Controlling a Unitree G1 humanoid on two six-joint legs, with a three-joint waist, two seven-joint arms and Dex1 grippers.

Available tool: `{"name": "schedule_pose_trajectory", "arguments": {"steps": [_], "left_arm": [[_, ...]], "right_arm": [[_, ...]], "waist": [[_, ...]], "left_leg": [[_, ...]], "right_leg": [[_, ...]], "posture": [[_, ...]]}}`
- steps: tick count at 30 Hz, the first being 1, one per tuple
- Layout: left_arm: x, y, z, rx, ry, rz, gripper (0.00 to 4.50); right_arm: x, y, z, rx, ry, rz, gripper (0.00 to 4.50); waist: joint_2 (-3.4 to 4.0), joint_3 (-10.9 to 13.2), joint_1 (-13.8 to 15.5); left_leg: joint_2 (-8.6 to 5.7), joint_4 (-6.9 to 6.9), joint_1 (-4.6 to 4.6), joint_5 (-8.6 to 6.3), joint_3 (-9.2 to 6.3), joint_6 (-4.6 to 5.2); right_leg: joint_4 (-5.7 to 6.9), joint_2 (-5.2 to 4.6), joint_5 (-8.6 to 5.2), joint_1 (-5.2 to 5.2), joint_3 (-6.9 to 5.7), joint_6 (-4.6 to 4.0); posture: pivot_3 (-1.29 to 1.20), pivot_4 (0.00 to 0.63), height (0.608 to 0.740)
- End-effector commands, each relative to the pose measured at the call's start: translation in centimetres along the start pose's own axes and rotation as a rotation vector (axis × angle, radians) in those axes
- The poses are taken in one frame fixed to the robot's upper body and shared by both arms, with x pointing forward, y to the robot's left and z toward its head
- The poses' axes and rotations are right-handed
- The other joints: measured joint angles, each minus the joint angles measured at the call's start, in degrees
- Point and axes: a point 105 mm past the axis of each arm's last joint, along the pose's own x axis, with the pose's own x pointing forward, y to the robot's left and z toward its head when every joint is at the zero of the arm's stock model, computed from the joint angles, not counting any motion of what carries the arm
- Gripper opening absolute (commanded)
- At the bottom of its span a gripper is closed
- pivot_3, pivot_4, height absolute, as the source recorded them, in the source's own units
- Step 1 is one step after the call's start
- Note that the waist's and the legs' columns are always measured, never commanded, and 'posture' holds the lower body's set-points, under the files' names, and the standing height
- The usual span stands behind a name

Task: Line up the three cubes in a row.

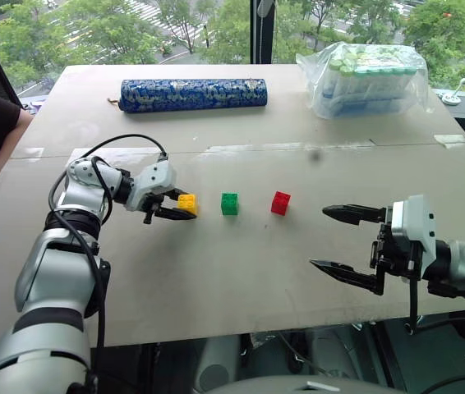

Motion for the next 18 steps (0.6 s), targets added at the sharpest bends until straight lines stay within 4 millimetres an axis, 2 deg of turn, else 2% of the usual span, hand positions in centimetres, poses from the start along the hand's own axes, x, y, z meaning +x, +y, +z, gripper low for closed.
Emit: {"name": "schedule_pose_trajectory", "arguments": {"steps": [1,2,5,10,12,15,18], "left_arm": [[-0.6,0.6,1.1,0.026,-0.043,0.031,3.78],[-0.7,0.6,1.2,0.022,-0.051,0.038,4.00],[-2.0,0.4,1.0,0.004,-0.079,0.078,4.00],[-5.4,-0.8,1.6,-0.056,-0.196,0.248,4.00],[-6.5,-2.4,1.8,-0.136,-0.242,0.300,4.00],[-8.1,-5.2,0.9,-0.291,-0.271,0.413,4.00],[-8.9,-8.7,0.2,-0.439,-0.309,0.526,4.00]], "right_arm": [[-0.5,-0.2,0.9,-0.045,-0.016,-0.010,4.50],[-0.5,-0.2,0.9,-0.044,-0.016,-0.009,4.50],[-0.6,-0.3,0.7,-0.037,-0.015,-0.011,4.50],[-1.5,-0.6,-0.3,-0.004,0.001,-0.040,4.50],[-2.0,-0.7,-0.8,0.010,0.010,-0.067,4.50],[-3.0,-1.1,-1.9,0.038,0.040,-0.125,4.50],[-5.1,-2.3,-4.4,0.075,0.143,-0.249,4.50]], "waist": [[0.00,0.0,0.0],[0.00,0.0,0.0],[0.00,0.0,-0.1],[0.03,0.0,-1.3],[0.04,0.0,-1.6],[0.08,0.0,-1.7],[0.10,0.0,-1.5]], "left_leg": [[0.00,0.05,-0.01,-0.01,-0.02,0.02],[0.01,0.07,-0.01,-0.02,-0.02,0.03],[0.01,0.13,-0.02,-0.04,-0.02,0.05],[0.03,0.13,-0.03,-0.07,-0.03,0.08],[0.03,0.13,-0.01,-0.09,-0.04,0.05],[0.09,0.10,0.09,-0.14,-0.05,-0.06],[0.13,0.06,0.21,-0.32,-0.09,-0.36]], "right_leg": [[0.00,0.00,0.00,0.00,-0.01,0.00],[0.00,0.00,0.00,0.00,-0.01,0.00],[0.01,0.00,0.01,0.00,0.00,0.01],[0.01,-0.04,0.02,0.02,0.13,0.02],[0.02,-0.15,0.05,0.03,0.33,0.05],[0.01,-0.23,0.02,0.05,0.43,0.03],[-0.02,-0.23,-0.01,0.12,0.41,0.02]], "posture": [[0.00,0.150,0.740],[0.00,0.150,0.740],[0.00,0.150,0.740],[0.00,0.150,0.740],[0.00,0.150,0.740],[0.00,0.150,0.740],[0.00,0.150,0.740]]}}
